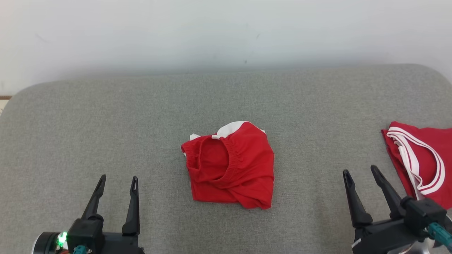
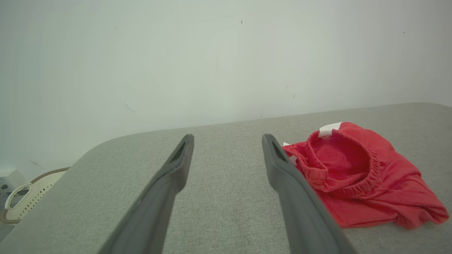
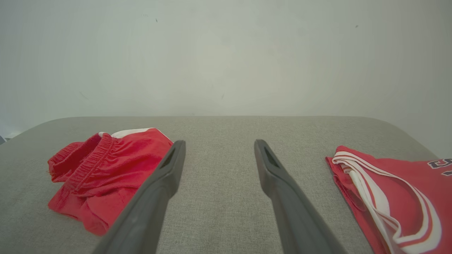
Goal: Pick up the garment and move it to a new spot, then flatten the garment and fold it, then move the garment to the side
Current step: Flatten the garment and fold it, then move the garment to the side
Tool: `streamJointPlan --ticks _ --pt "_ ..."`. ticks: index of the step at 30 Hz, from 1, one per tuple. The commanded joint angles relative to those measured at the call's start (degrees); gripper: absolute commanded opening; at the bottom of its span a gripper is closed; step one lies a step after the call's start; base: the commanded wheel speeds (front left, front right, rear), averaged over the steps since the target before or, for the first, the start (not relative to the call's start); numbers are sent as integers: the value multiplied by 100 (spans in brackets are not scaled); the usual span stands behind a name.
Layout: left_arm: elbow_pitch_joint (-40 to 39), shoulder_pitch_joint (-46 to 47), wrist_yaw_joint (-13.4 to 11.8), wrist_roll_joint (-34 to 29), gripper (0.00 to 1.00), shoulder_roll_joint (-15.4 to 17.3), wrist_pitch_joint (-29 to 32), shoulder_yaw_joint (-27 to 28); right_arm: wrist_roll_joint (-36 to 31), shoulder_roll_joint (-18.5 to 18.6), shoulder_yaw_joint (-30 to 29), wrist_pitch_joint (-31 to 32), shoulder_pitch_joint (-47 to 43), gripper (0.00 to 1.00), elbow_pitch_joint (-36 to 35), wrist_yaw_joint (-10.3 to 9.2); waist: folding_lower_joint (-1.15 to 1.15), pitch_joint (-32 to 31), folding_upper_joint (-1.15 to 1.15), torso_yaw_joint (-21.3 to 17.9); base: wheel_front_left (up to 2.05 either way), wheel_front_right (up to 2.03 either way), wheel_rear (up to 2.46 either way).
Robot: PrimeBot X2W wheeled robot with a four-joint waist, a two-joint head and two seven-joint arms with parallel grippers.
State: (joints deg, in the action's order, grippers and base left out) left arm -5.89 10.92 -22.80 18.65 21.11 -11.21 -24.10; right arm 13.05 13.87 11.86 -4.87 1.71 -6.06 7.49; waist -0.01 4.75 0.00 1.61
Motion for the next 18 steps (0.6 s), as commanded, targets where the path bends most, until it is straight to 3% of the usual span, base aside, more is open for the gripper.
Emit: streamJointPlan --ticks 1,18 --pt "12 -96 -29 20 100 43 -25 18 -29 17 -13 20 -76 100 -22 0 1 -57 0 -27 0 0 0" --pt "-17 -135 -25 86 100 104 25 -28 -102 6 -102 175 -239 100 -206 0 1 -109 0 58 0 0 0"
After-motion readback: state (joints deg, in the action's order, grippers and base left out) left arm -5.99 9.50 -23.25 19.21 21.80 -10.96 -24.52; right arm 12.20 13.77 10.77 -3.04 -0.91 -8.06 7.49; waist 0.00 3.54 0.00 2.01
